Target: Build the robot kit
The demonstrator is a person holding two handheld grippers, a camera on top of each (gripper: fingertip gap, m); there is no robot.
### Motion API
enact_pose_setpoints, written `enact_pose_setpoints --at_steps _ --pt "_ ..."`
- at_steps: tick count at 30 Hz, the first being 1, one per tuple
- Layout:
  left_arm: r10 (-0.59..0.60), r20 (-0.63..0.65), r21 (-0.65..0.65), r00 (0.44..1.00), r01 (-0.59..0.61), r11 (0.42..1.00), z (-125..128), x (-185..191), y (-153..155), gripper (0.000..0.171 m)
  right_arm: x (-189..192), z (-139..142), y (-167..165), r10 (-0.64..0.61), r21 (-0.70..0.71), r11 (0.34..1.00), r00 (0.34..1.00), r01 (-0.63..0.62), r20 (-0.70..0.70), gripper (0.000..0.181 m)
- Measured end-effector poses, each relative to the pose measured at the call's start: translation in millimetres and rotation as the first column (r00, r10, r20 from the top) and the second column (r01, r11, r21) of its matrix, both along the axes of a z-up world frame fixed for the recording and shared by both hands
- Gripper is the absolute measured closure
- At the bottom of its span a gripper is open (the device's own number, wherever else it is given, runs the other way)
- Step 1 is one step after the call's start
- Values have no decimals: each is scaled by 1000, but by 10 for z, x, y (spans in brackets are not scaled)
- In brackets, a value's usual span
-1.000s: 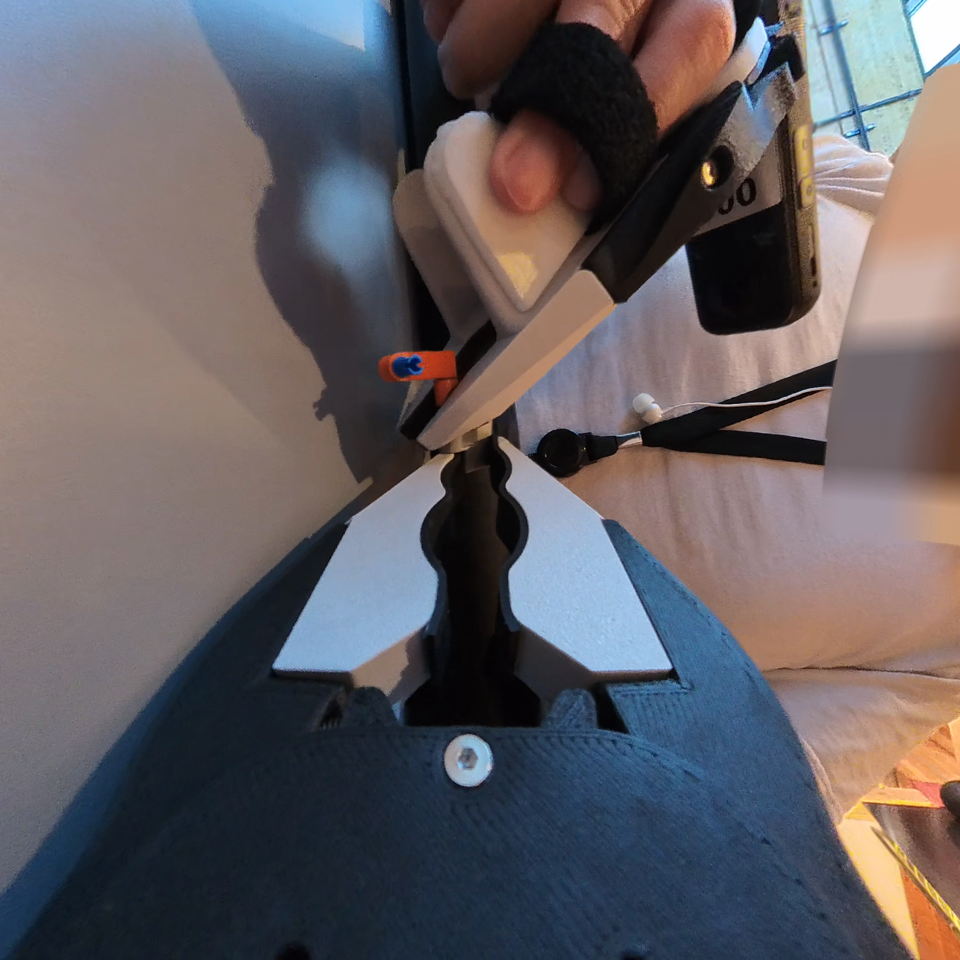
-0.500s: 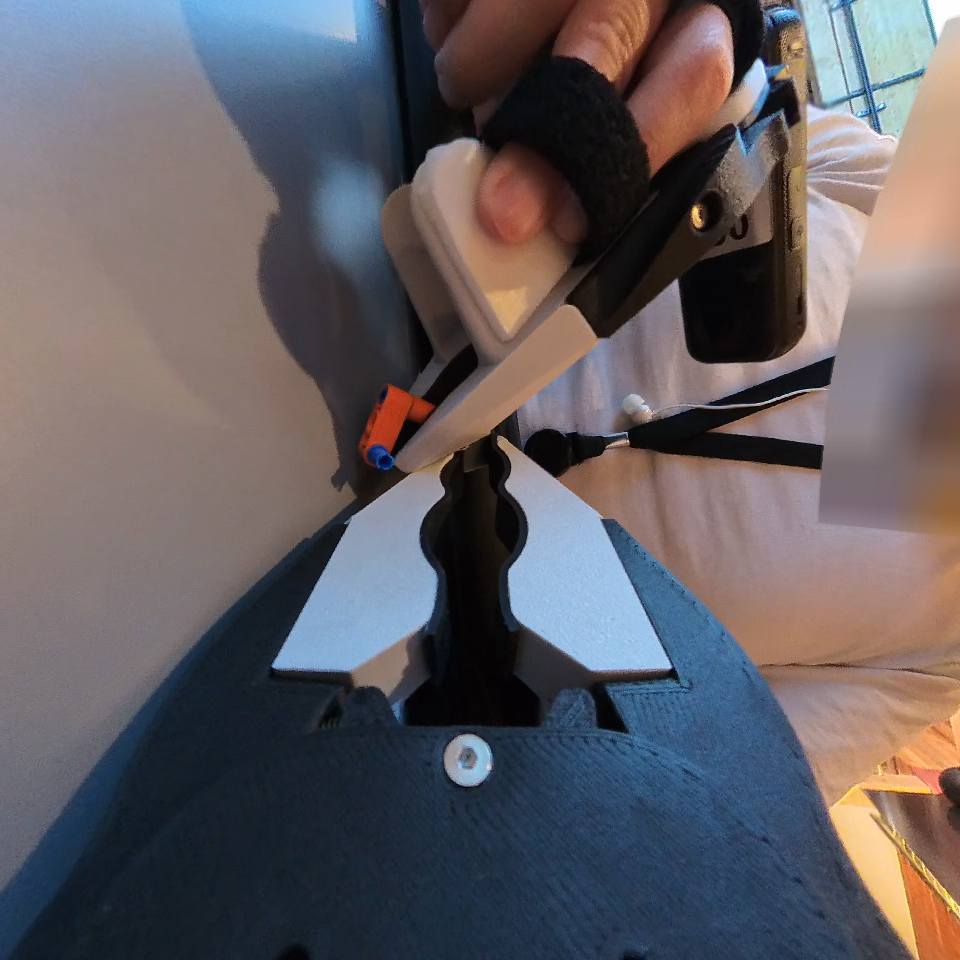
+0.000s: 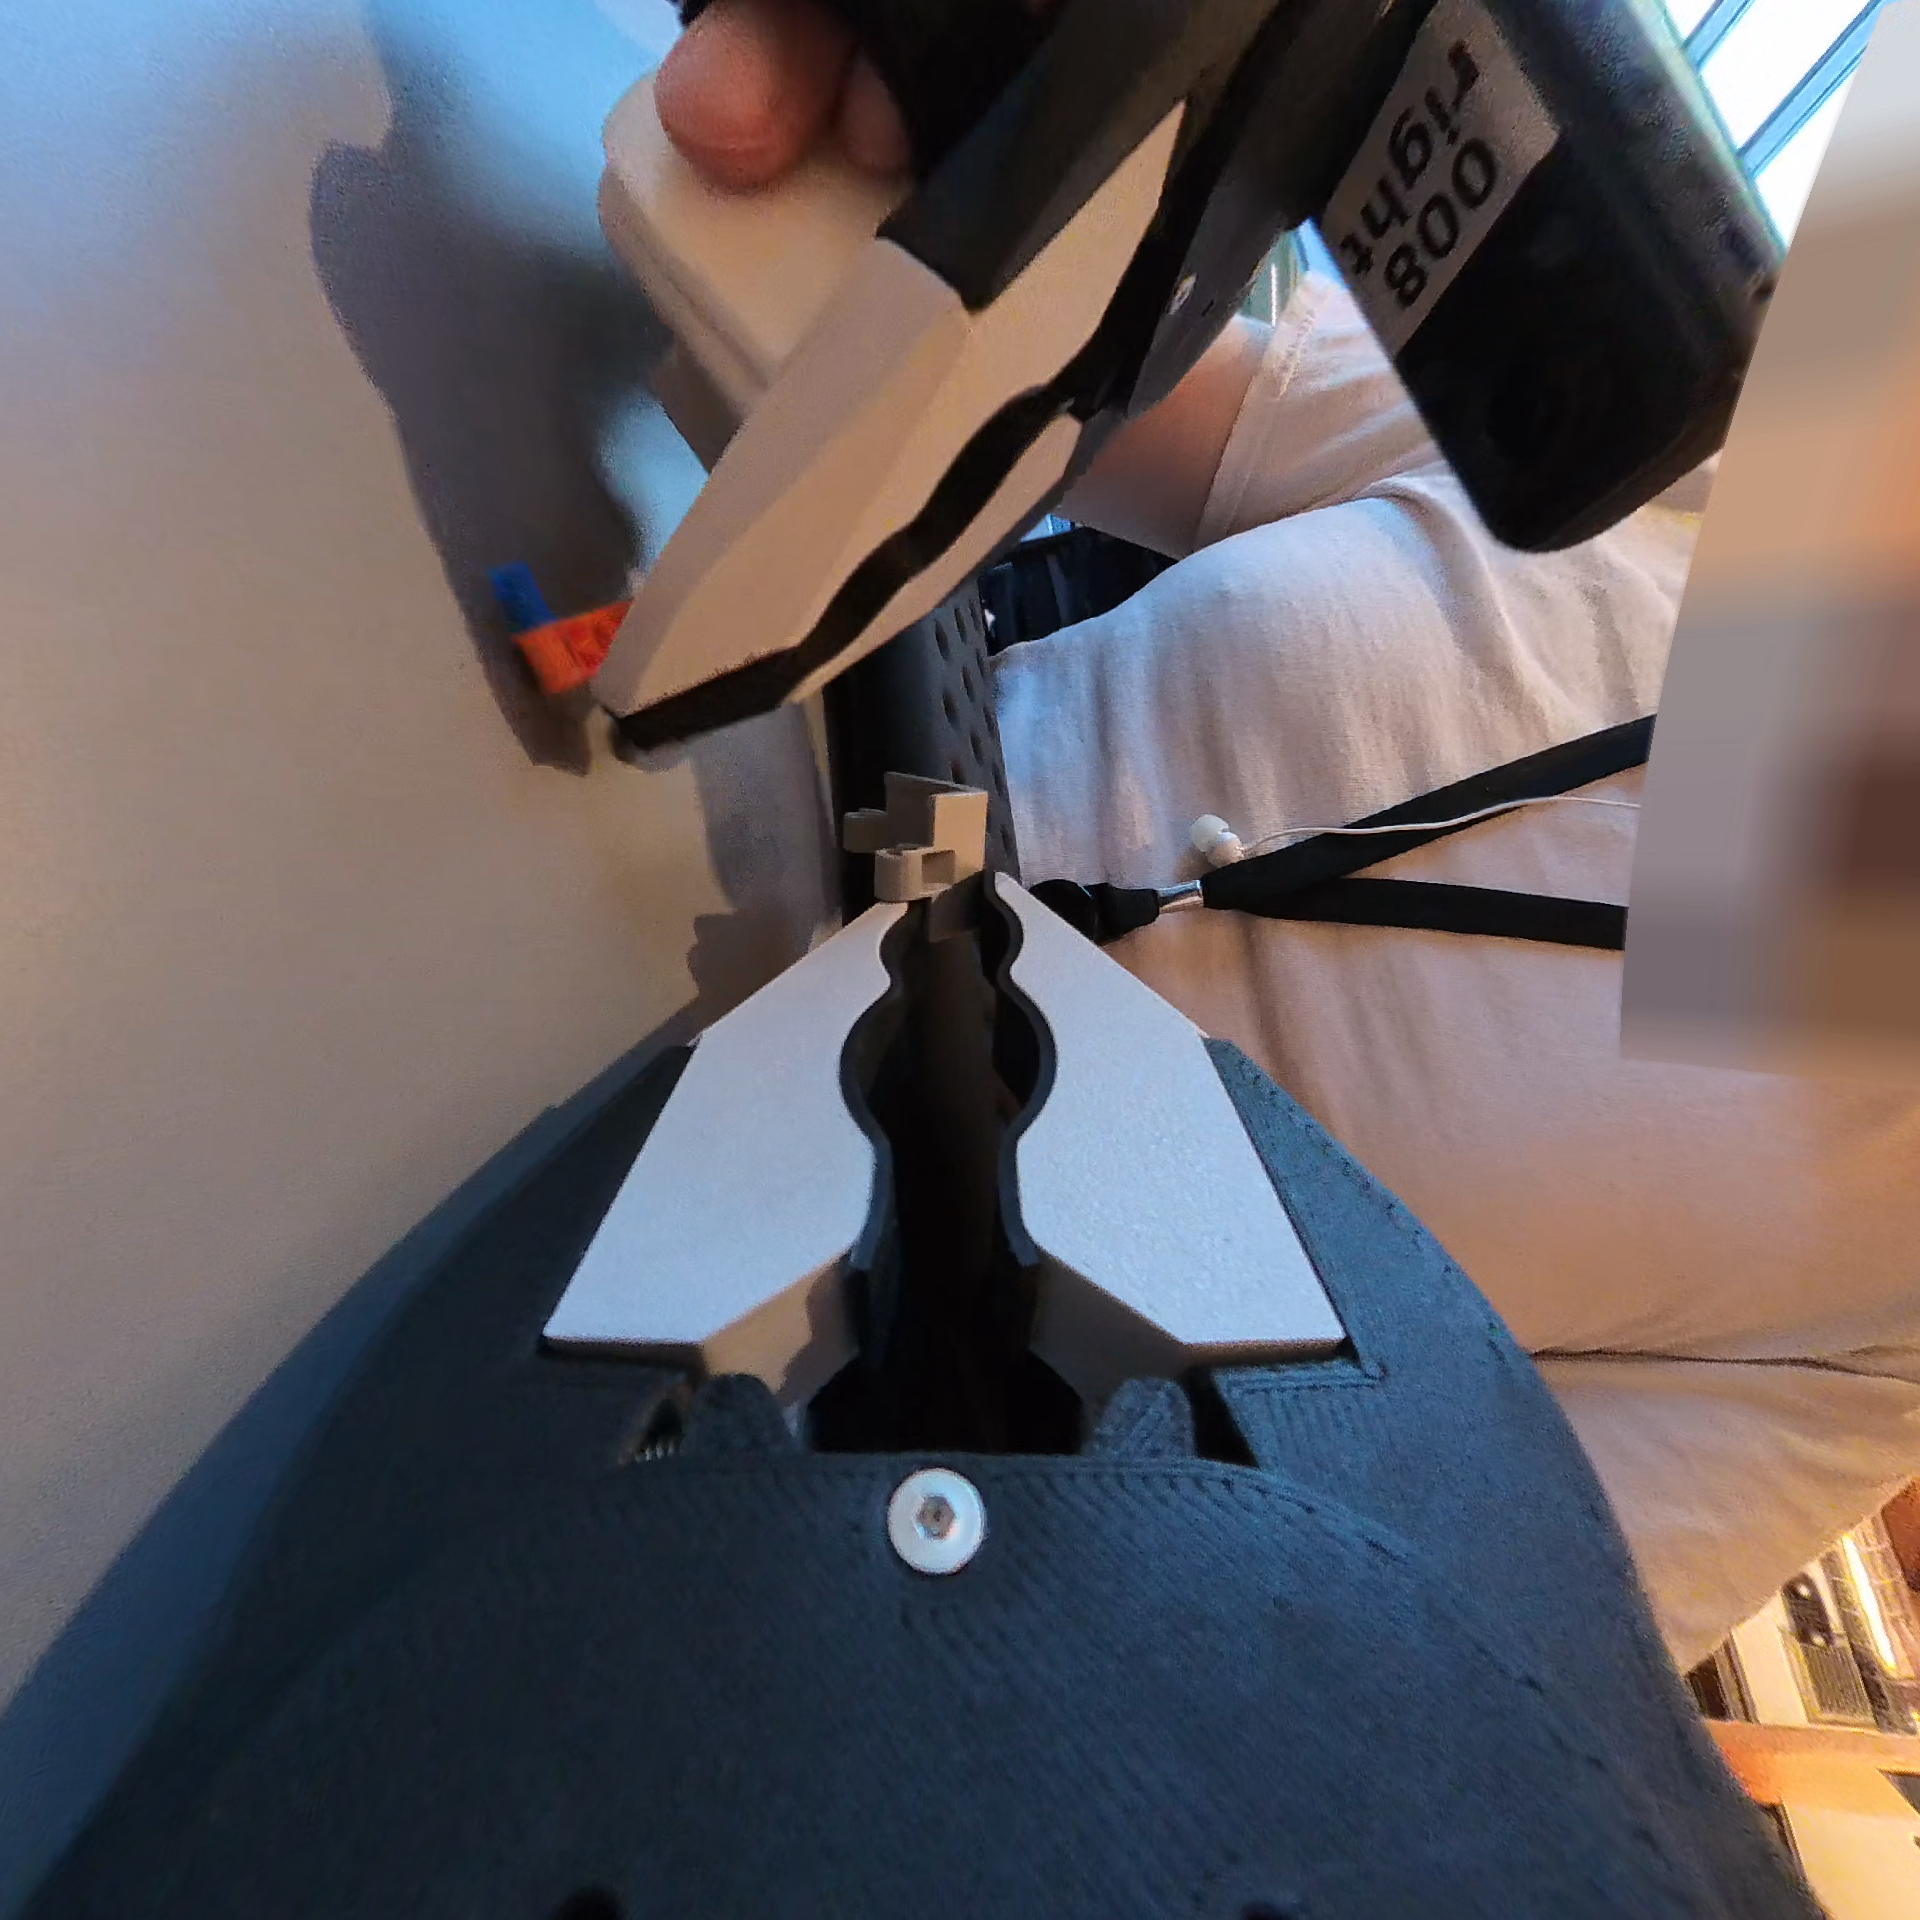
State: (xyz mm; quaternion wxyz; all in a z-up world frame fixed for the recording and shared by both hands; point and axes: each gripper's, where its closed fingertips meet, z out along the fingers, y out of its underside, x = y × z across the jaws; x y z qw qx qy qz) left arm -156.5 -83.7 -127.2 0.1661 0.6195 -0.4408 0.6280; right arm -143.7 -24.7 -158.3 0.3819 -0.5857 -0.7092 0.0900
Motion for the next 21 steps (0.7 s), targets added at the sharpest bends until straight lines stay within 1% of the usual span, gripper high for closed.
enact_pose_setpoints --at_steps 2,3,5,7,9,10,11,13,15,16,19,21 --pt "-3 2 4 1000 3 1000 6 -15 -9 164 -30 31 -32 -5 -65 998 1000 3 -28 160" --pt "-2 2 9 1000 1 1000 6 -19 -8 164 -42 59 -64 1 -98 995 999 -6 -51 157" --pt "1 11 9 1000 -1 1000 27 -29 -6 164 -31 168 -124 27 -142 989 994 -42 -108 157" --pt "7 23 13 1000 -8 1000 54 -37 5 164 64 352 -147 67 -177 979 983 -97 -171 158" --pt "11 32 15 999 -12 1000 75 -50 16 164 210 567 -43 62 -227 966 964 -123 -259 163" --pt "12 31 18 999 -13 1000 78 -57 19 164 281 623 15 64 -261 955 955 -143 -290 166" --pt "10 32 19 999 -11 1000 82 -64 18 164 353 598 81 68 -283 947 956 -153 -286 170" --pt "8 33 22 999 -8 1000 81 -68 11 164 444 360 147 101 -309 937 973 -163 -208 170" --pt "-2 31 22 1000 1 1000 75 -74 -7 164 407 144 113 153 -316 927 973 -201 -171 167" --pt "-4 30 21 1000 4 1000 70 -75 -12 164 367 73 111 165 -309 928 972 -210 -165 163" --pt "-6 21 11 1000 5 1000 50 -75 -14 164 228 15 65 189 -311 918 961 -245 -200 160" --pt "-6 19 3 1000 6 1000 47 -76 -11 164 193 33 52 203 -289 922 957 -258 -207 166"
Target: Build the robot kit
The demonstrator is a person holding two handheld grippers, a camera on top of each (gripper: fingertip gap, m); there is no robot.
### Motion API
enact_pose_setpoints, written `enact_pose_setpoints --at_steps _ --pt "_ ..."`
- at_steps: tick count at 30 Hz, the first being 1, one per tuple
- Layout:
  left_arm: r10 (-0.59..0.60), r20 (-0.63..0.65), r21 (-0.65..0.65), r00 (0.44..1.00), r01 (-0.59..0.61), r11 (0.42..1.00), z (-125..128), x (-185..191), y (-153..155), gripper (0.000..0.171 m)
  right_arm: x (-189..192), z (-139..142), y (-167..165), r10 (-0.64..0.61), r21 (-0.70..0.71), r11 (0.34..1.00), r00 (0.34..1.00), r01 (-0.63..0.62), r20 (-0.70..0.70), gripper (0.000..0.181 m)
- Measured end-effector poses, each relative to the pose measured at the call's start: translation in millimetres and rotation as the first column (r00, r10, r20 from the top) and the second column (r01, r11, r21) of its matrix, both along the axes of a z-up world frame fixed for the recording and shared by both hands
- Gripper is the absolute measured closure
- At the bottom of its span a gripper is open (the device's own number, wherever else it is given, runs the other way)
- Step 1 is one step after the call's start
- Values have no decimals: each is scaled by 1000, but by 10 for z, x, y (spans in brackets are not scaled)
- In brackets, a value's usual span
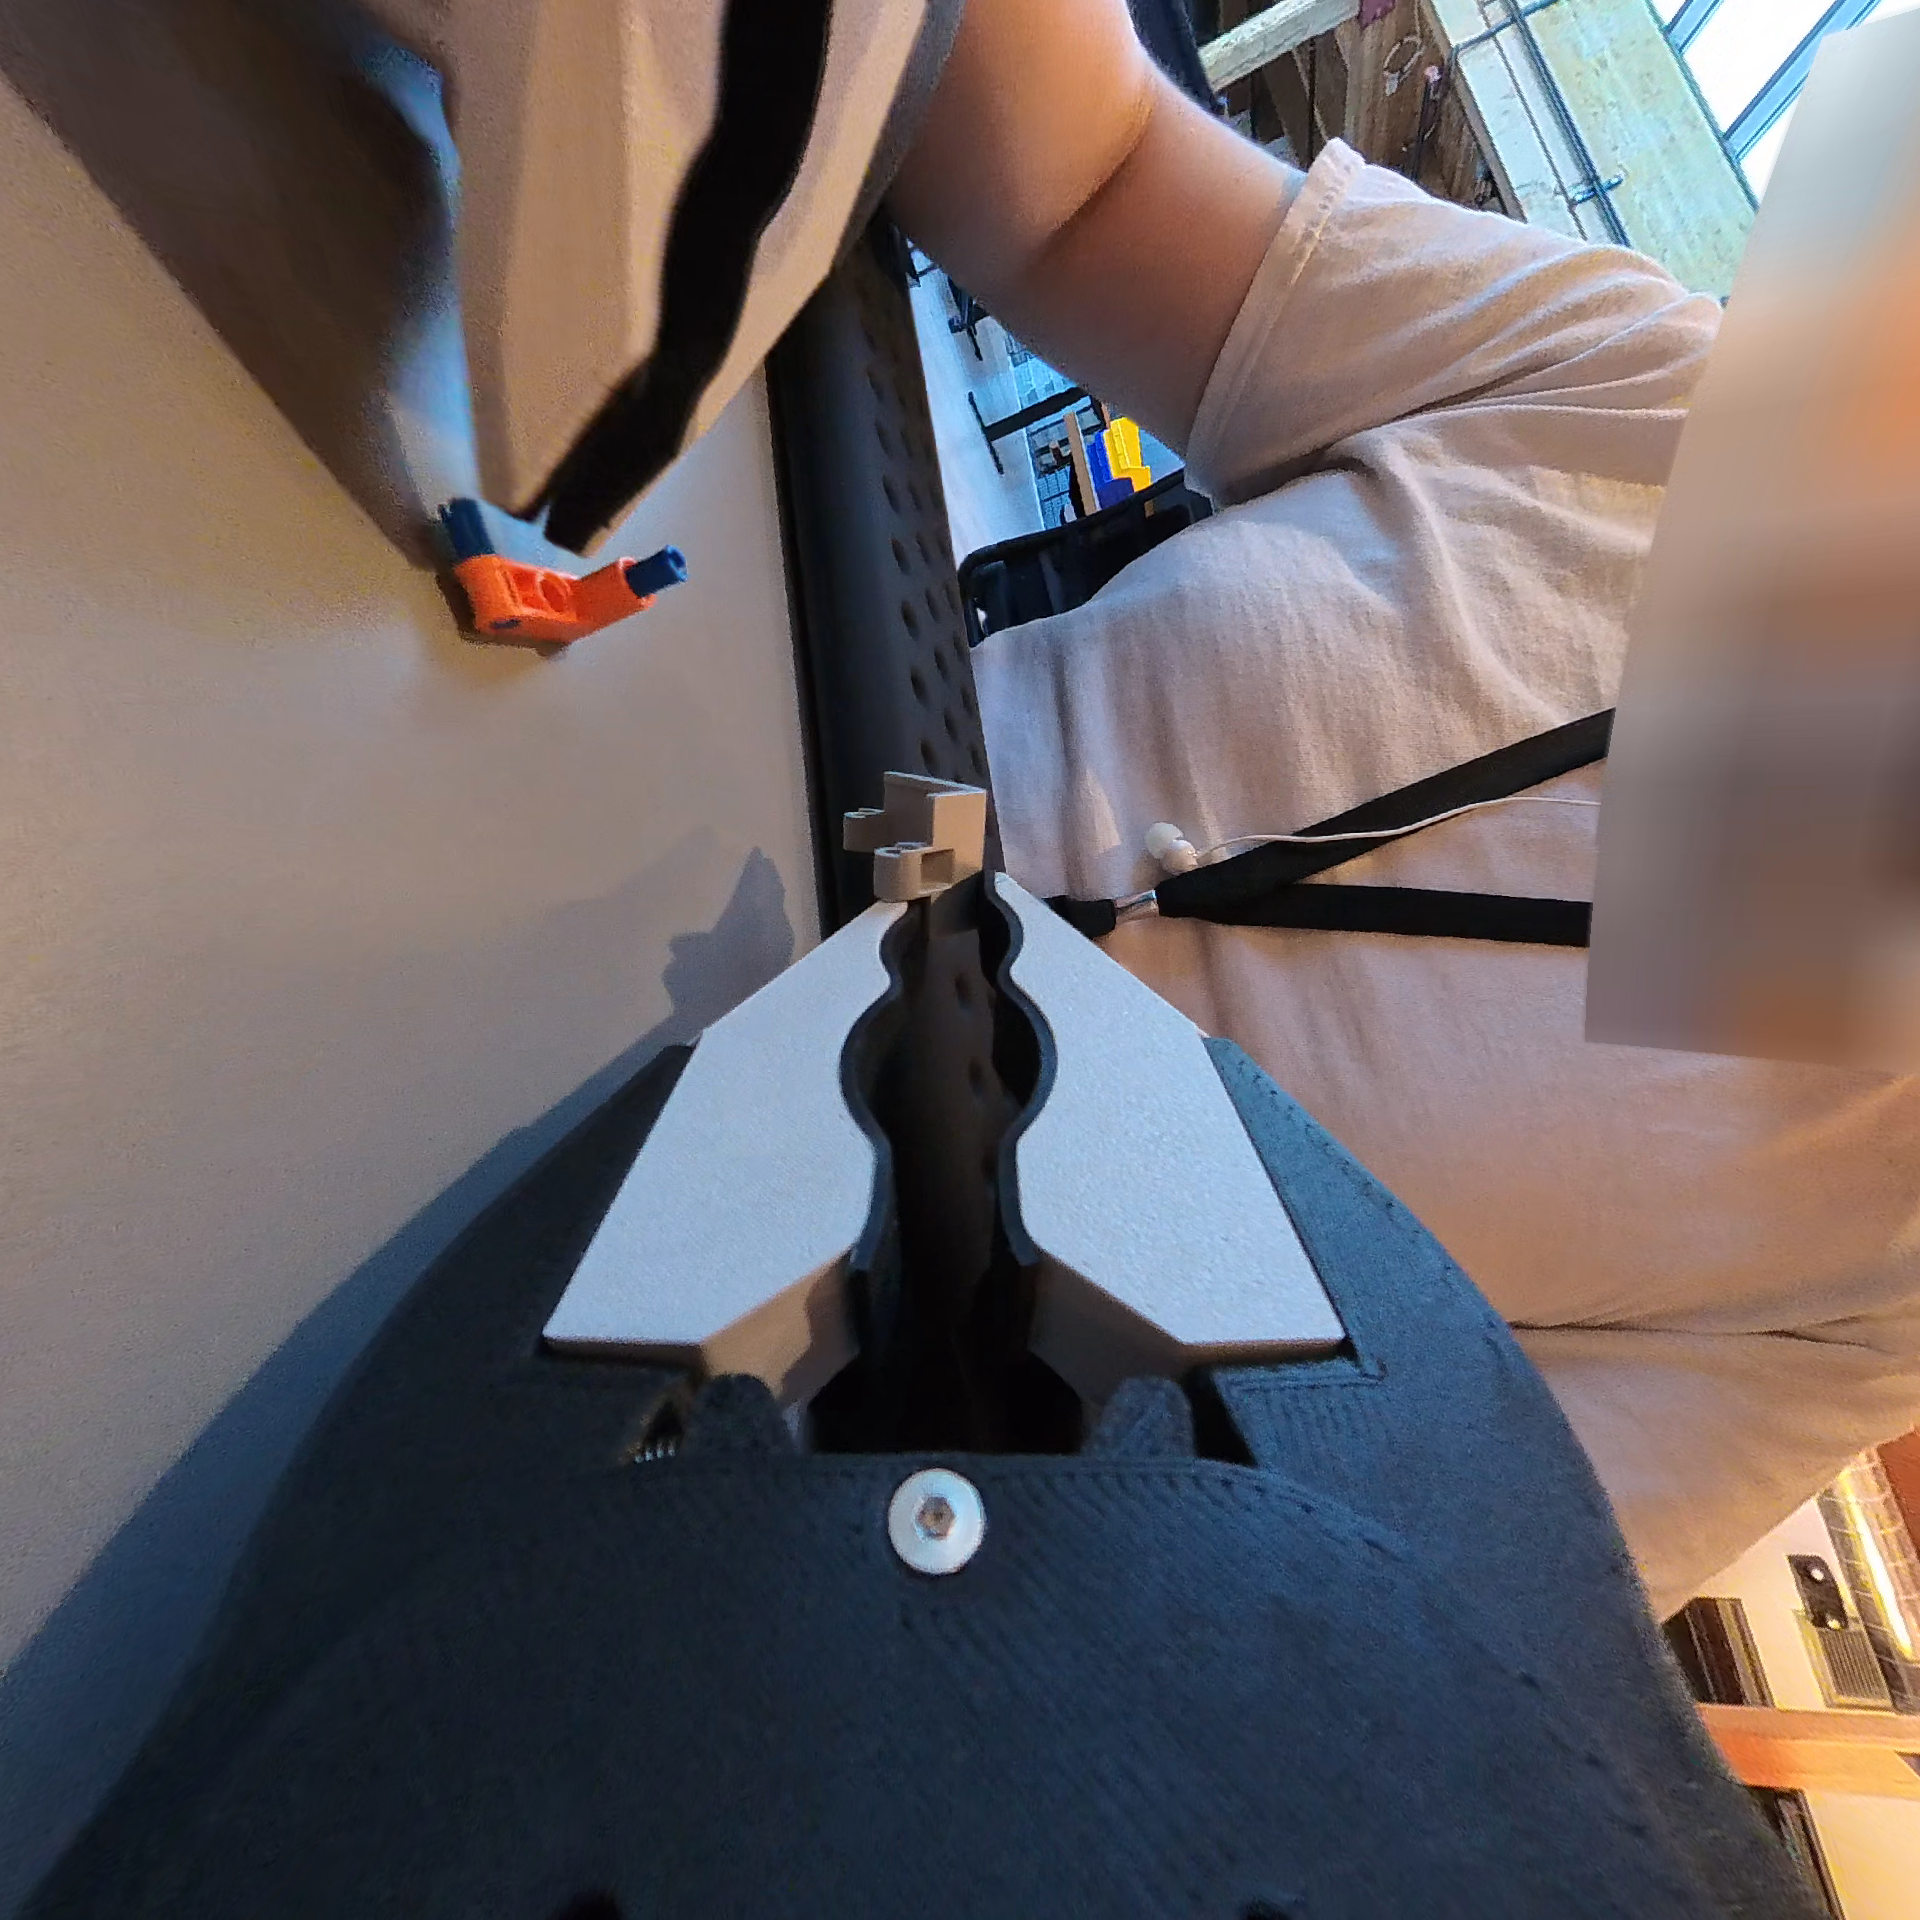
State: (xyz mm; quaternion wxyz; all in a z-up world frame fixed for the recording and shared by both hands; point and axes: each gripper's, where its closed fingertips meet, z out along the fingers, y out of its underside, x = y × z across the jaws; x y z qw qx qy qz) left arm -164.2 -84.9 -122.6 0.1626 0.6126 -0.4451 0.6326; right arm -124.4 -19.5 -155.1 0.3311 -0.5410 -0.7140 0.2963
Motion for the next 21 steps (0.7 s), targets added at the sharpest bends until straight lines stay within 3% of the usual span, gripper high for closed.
enact_pose_setpoints --at_steps 2,5,9,14,17,21 --pt "1 0 -3 1000 -1 1000 0 0 4 164 -33 39 -27 5 7 1000 1000 -5 -30 180" --pt "2 5 -10 1000 -2 1000 14 2 12 164 -85 -7 -112 16 -36 999 1000 -15 13 181" --pt "6 8 -12 1000 -6 1000 24 -15 16 164 -187 -8 -103 -16 -30 999 999 17 50 174" --pt "30 13 -18 999 -30 999 38 -18 56 164 -145 147 -117 16 -1 1000 1000 -16 -20 166" --pt "53 24 -33 998 -53 998 71 -1 85 164 -179 258 -95 -59 -29 998 997 57 -55 158" --pt "151 18 -67 988 -149 987 116 73 185 164 -225 602 -165 -217 48 972 959 229 -180 147"
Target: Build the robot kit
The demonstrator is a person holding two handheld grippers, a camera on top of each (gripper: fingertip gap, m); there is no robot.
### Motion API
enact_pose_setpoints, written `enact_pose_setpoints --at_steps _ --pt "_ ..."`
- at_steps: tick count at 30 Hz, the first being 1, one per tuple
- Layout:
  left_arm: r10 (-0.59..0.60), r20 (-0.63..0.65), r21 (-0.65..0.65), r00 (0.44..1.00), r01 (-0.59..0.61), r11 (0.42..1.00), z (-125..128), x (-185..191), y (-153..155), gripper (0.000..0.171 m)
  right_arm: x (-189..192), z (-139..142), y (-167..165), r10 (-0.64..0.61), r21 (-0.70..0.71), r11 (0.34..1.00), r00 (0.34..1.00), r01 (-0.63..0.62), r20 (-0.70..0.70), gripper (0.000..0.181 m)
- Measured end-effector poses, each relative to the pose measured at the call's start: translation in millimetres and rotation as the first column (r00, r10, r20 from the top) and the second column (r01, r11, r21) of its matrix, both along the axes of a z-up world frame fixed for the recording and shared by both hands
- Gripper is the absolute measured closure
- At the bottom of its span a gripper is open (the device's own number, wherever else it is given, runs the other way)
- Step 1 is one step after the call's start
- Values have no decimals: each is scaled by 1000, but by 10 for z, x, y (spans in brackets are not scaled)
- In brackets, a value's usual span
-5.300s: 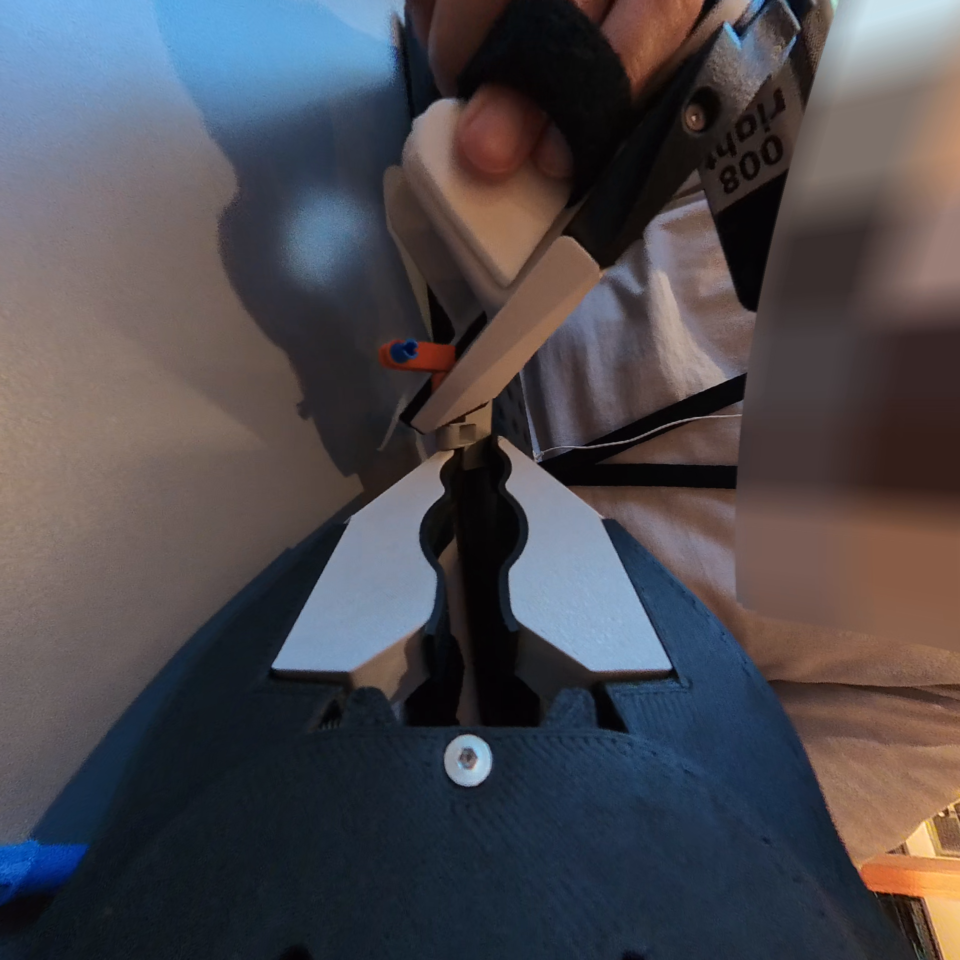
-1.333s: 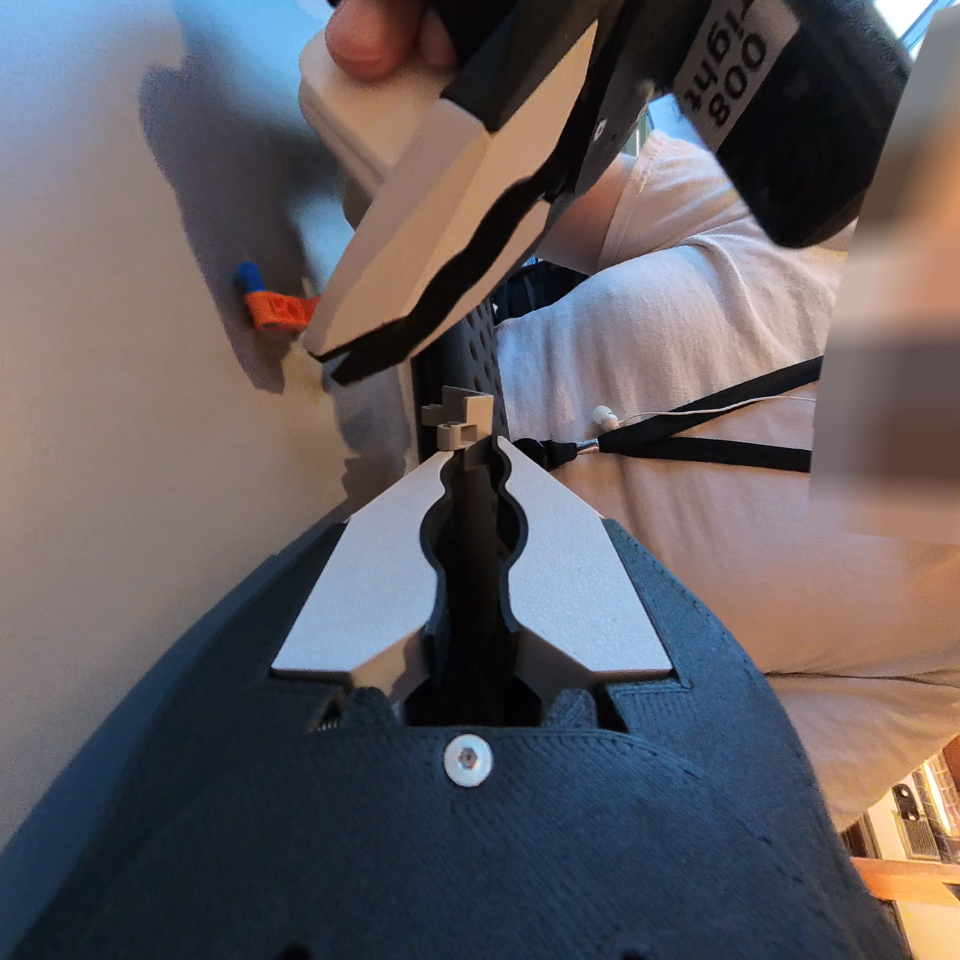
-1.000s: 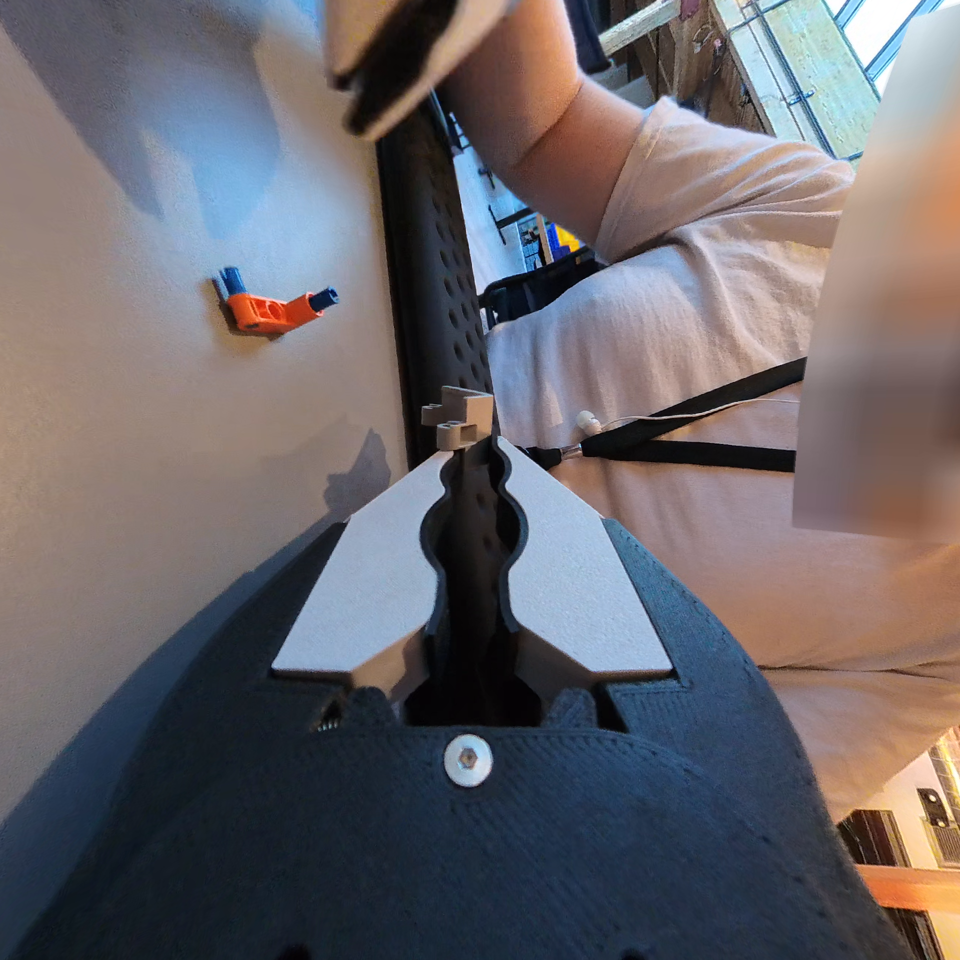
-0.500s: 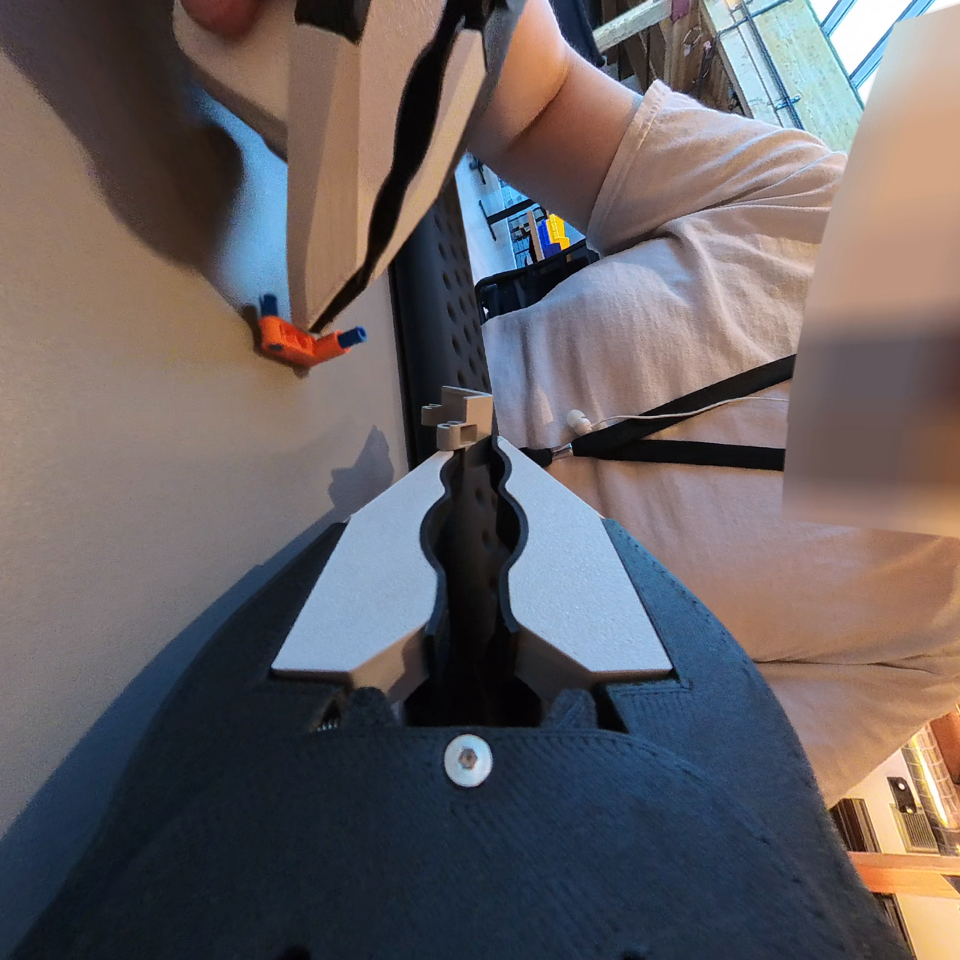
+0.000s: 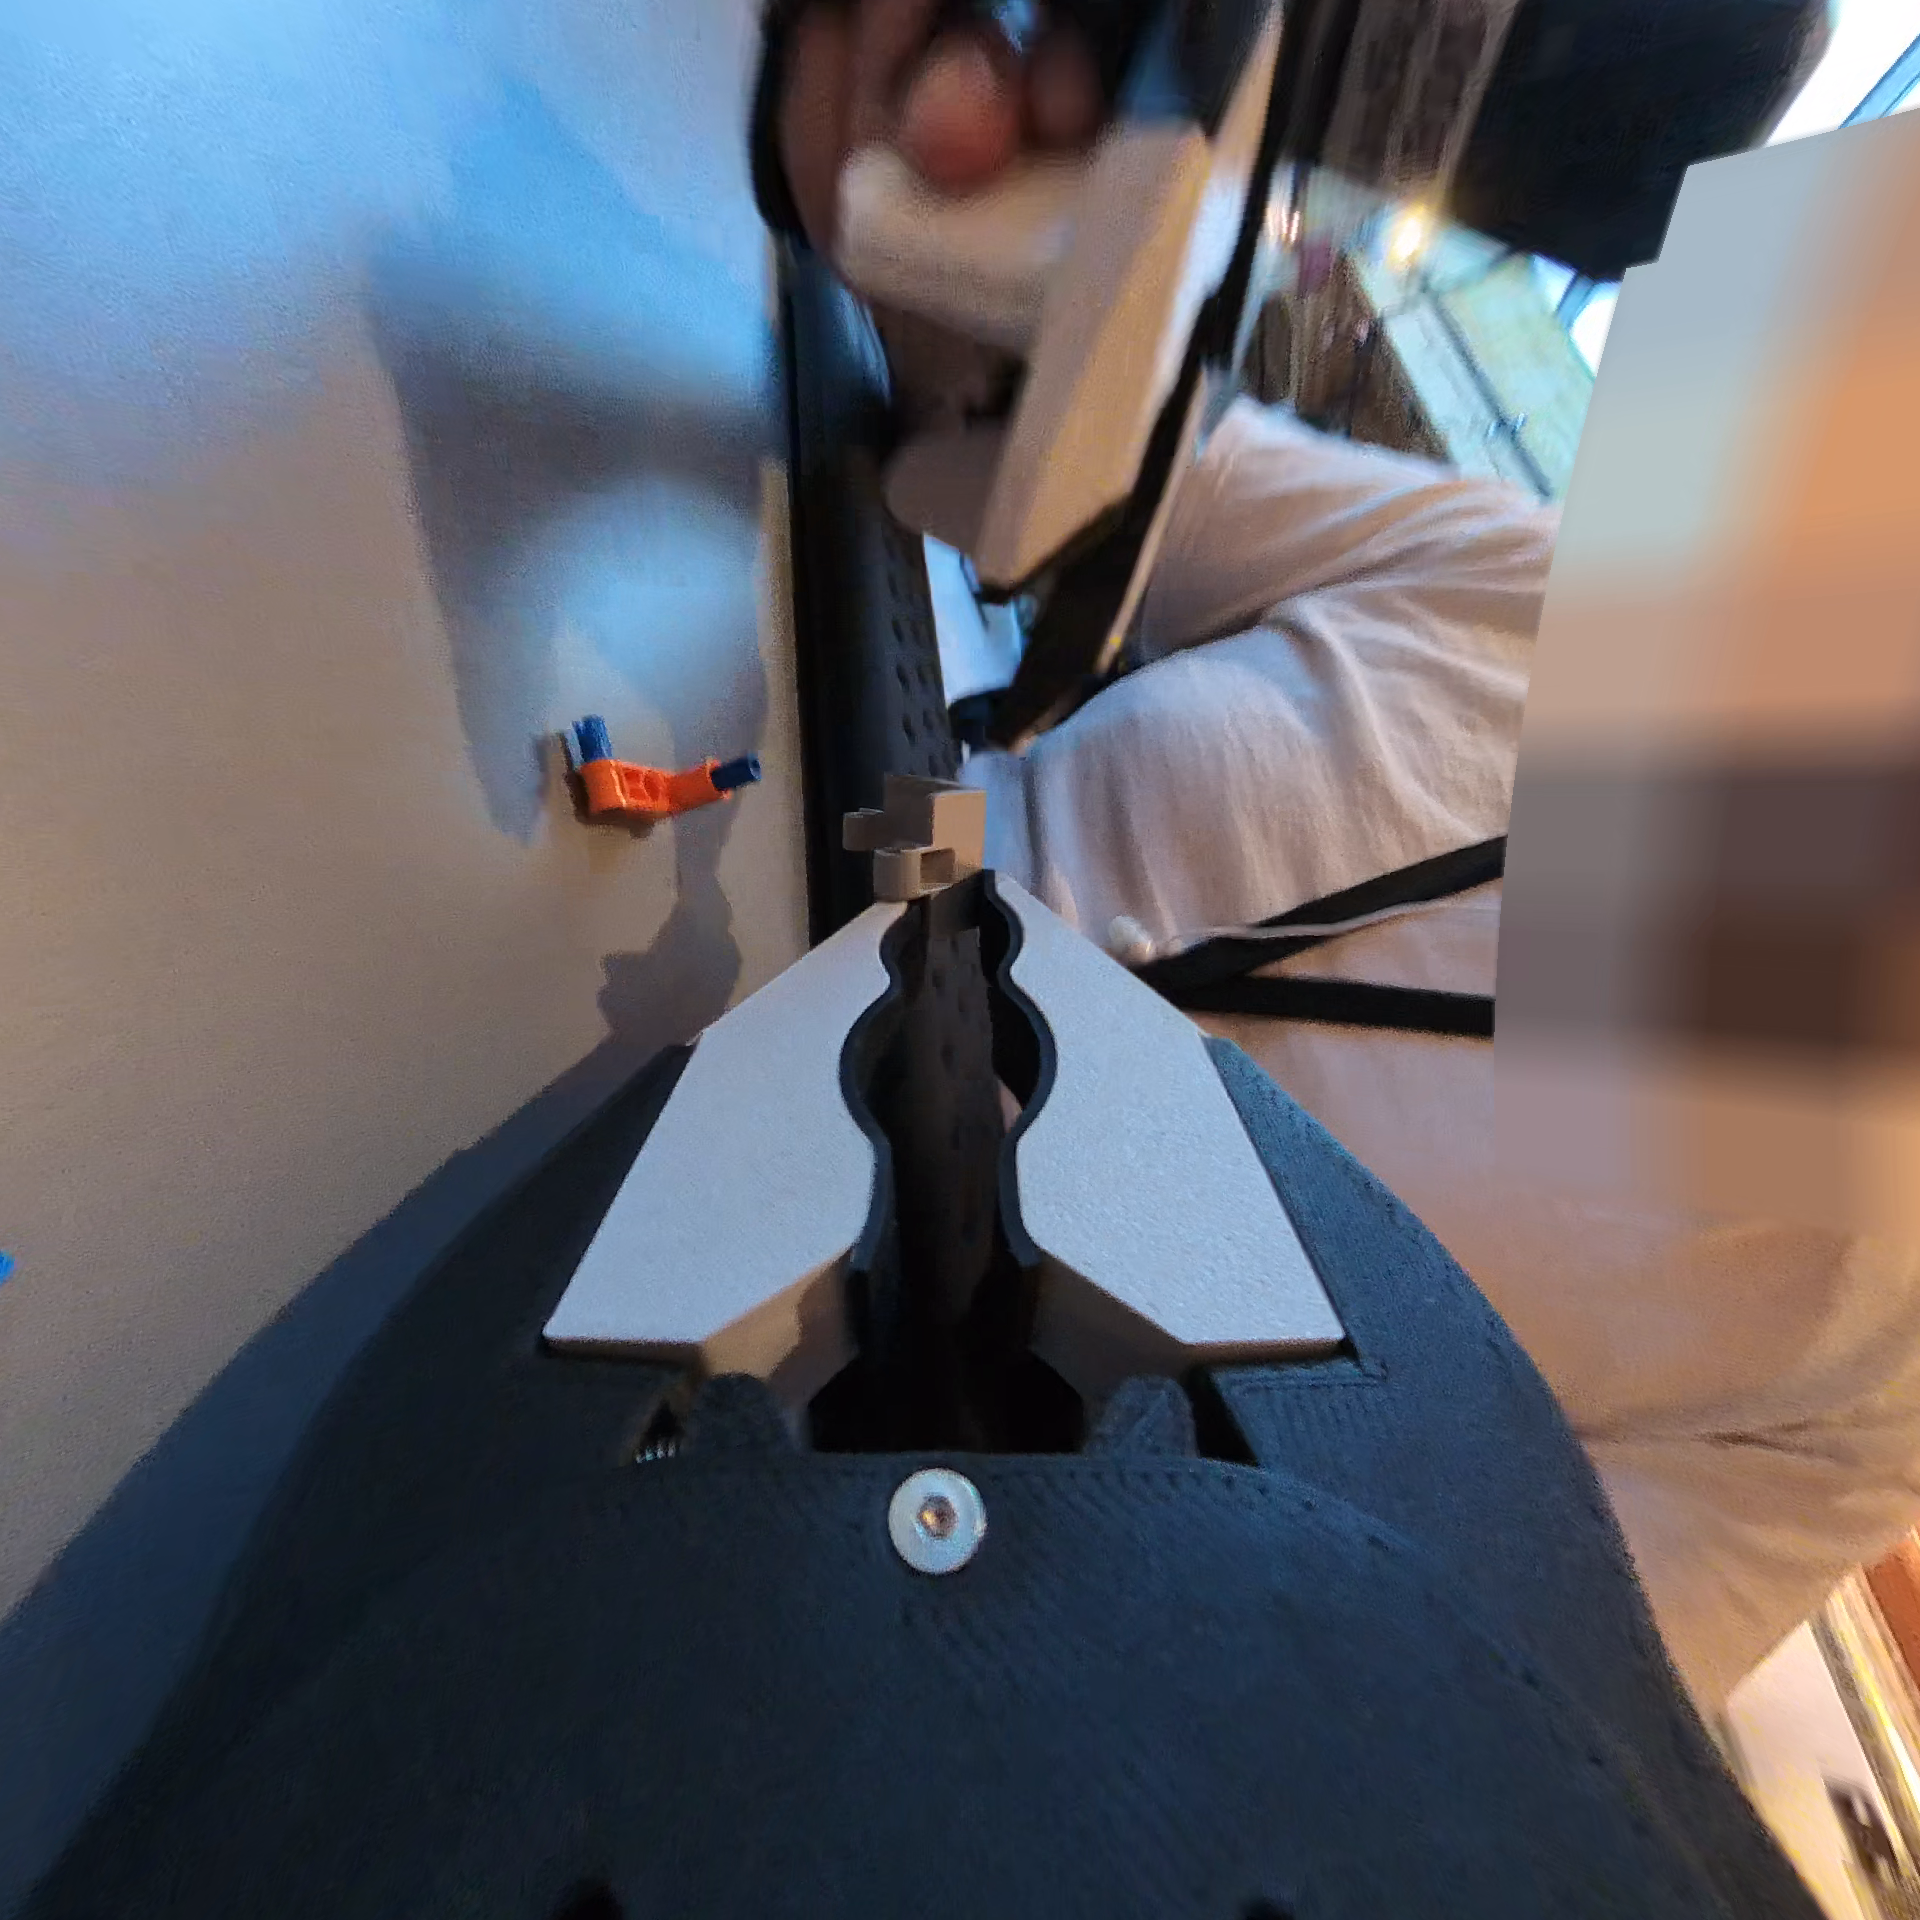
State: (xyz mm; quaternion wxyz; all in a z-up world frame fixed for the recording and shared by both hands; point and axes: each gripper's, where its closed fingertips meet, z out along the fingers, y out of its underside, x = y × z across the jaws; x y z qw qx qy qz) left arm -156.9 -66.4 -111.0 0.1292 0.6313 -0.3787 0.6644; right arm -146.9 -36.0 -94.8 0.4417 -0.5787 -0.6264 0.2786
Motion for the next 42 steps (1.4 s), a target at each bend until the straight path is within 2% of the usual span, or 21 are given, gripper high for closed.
enact_pose_setpoints --at_steps 4,6,8,10,13,15,16,18,20,23,25,28,30,33,34,38,41,42 --pt "245 59 -89 968 -239 967 187 186 253 165 3 178 -76 -257 46 964 963 261 -82 136" --pt "293 70 -71 954 -288 955 213 247 296 165 37 188 -40 -375 101 917 921 385 -107 137" --pt "299 99 -72 949 -293 953 278 275 304 165 65 208 -16 -401 168 891 905 421 -142 139" --pt "307 121 -25 944 -306 952 301 261 325 165 87 120 -12 -391 112 909 914 402 -108 140" --pt "326 145 102 934 -342 934 297 172 390 164 155 -81 -88 -293 -16 956 956 292 -19 146" --pt "324 205 135 923 -355 925 408 101 413 164 192 -177 -201 -140 -61 988 990 140 1 151" --pt "316 224 152 922 -354 923 437 67 417 164 218 -215 -211 -73 -50 996 997 74 20 155" --pt "320 240 184 917 -366 912 450 24 455 164 250 -270 -201 84 71 993 990 -92 111 158" --pt "317 278 165 907 -371 914 520 -18 469 165 251 -341 -59 181 207 948 947 -240 266 158" --pt "306 355 140 883 -374 917 649 -90 456 164 161 -462 64 317 158 895 846 -416 430 156" --pt "292 385 151 875 -372 916 690 -129 435 164 50 -455 50 424 94 858 800 -504 425 154" --pt "296 415 136 860 -381 915 734 -165 452 164 -13 -549 116 504 4 819 722 -574 473 155" --pt "304 413 113 858 -380 918 730 -176 473 164 -69 -576 42 564 -57 790 686 -611 458 157" --pt "301 400 122 866 -376 919 699 -169 473 164 -54 -693 -57 613 -148 763 633 -629 472 169" --pt "300 398 126 867 -375 918 694 -163 471 164 -94 -675 -64 608 -170 779 662 -603 439 174" --pt "291 378 120 879 -358 926 664 -143 448 164 -88 -684 69 502 -219 865 778 -452 377 174" --pt "274 375 114 886 -338 934 662 -138 408 164 -22 -678 145 399 -257 908 869 -330 293 154" --pt "267 372 120 889 -332 936 659 -137 395 164 3 -676 139 382 -275 910 887 -312 259 165"
